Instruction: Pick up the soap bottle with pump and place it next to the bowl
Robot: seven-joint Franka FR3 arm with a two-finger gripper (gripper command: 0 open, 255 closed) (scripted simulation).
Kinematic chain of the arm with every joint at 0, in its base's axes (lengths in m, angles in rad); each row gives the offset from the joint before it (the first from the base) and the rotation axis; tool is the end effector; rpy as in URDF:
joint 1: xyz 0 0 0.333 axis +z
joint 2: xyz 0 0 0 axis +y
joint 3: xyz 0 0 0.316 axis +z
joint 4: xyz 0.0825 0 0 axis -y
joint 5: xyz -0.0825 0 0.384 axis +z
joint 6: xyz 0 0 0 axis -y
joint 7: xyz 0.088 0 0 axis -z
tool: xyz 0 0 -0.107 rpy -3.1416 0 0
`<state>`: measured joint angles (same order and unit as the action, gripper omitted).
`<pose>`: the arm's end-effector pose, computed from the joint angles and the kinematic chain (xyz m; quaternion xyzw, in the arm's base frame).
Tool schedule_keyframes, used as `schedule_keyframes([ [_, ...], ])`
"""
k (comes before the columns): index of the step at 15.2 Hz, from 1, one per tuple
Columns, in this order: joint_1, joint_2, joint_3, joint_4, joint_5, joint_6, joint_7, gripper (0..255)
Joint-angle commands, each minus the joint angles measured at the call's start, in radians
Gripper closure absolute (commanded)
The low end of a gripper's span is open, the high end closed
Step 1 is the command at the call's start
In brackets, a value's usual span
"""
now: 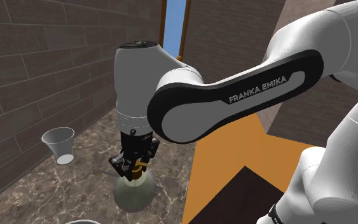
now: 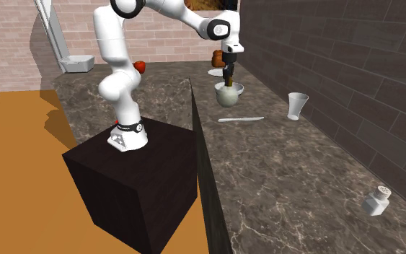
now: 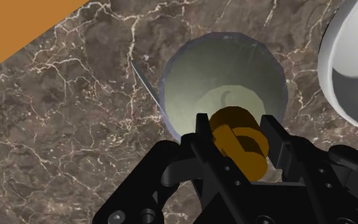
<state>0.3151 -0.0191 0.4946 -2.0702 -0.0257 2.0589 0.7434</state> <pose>0.3757 0.3937 0.4387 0.9991 0.0391 0.0131 0.0094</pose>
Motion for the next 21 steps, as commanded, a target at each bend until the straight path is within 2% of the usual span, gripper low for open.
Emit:
schedule_keyframes([
  [1, 0.001, 0.006, 0.001, -0.022, -0.004, 0.029, 0.004, 255],
  [7, 0.003, 0.046, 0.003, -0.071, -0.029, 0.112, 0.024, 255],
  [15, 0.003, 0.046, 0.003, -0.071, -0.029, 0.112, 0.024, 255],
  [16, 0.003, 0.046, 0.003, -0.071, -0.028, 0.112, 0.024, 0],
  [21, 0.003, 0.046, 0.003, -0.071, -0.028, 0.112, 0.024, 0],
])
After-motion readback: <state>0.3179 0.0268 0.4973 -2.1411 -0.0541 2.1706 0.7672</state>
